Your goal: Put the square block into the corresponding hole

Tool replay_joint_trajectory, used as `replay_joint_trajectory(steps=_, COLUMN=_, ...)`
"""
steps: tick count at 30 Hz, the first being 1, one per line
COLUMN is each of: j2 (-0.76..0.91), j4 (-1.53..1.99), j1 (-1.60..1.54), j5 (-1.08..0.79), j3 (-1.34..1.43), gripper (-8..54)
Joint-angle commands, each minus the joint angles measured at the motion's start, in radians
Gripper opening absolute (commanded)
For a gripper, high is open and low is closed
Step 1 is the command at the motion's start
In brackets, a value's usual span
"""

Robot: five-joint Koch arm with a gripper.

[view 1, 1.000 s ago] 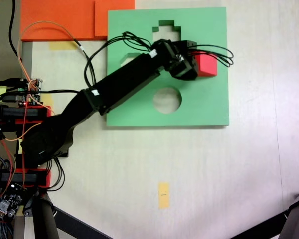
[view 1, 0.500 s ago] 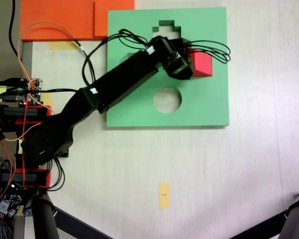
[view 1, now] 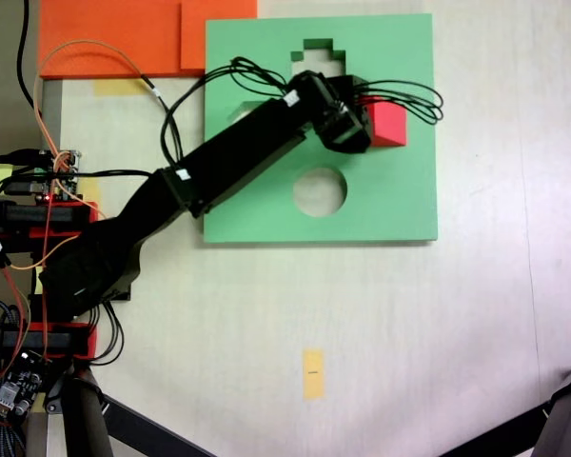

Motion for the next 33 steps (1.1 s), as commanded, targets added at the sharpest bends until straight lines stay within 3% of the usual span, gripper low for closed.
replay_joint_trajectory(steps=1, j2=0.0, j4=-0.002, j1=0.014, j5=0.014, j3=-0.021, gripper=12.7)
replay_joint_trajectory(steps=33, j2=0.044, j4=-0.044, j1=0.1, j5=-0.044, j3=-0.092, gripper=13.5)
